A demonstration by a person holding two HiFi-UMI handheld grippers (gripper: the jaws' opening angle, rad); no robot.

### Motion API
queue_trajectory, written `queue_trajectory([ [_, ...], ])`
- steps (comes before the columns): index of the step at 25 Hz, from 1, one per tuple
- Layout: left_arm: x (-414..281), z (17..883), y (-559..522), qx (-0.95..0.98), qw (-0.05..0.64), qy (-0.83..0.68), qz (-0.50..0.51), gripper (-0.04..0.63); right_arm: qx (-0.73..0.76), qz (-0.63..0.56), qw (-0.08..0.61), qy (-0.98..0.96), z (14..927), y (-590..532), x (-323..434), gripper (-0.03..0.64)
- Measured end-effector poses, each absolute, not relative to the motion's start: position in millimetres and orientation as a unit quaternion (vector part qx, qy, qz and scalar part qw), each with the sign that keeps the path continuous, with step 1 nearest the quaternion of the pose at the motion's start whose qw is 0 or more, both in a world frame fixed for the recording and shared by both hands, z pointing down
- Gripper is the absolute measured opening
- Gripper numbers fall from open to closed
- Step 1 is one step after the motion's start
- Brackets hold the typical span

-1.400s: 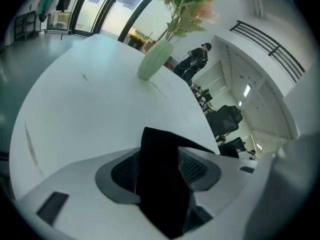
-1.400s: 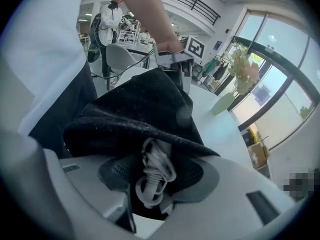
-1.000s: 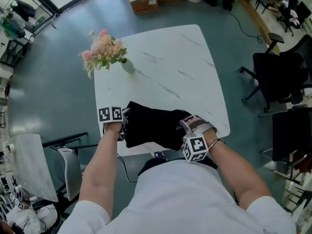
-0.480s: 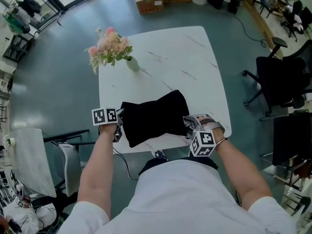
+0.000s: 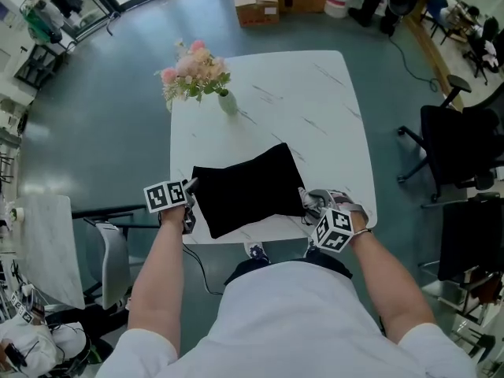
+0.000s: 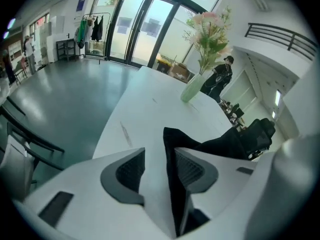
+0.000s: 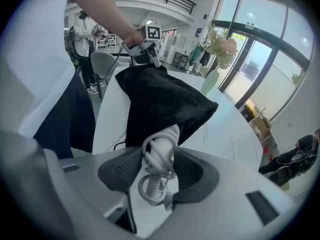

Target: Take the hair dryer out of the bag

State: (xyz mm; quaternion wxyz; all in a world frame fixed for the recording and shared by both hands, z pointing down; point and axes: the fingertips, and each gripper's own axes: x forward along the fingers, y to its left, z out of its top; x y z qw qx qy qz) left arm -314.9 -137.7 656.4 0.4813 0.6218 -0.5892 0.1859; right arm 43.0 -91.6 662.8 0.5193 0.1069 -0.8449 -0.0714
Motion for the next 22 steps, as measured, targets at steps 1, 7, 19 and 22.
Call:
queue_trajectory([
  [1, -315, 653, -134, 0.624, 0.482, -0.591, 0.173, 0.205, 0.107, -0.067, 0.52, -0.845, 663, -92, 43, 0.212],
  [7, -279, 638, -60, 0.658, 0.503, -0.539, 0.154, 0.293, 0.103, -0.036, 0.532, -0.84, 663, -93, 43, 0.226],
  [19, -211, 686, -9, 0.663, 0.457, -0.481, 0.347, 0.213, 0.105, 0.046, 0.509, -0.853, 653, -107, 21, 0.268],
  [22, -215, 682, -13, 0.663, 0.443, -0.483, 0.363, 0.124, 0.092, 0.053, 0.528, -0.843, 664, -104, 15, 0.272],
])
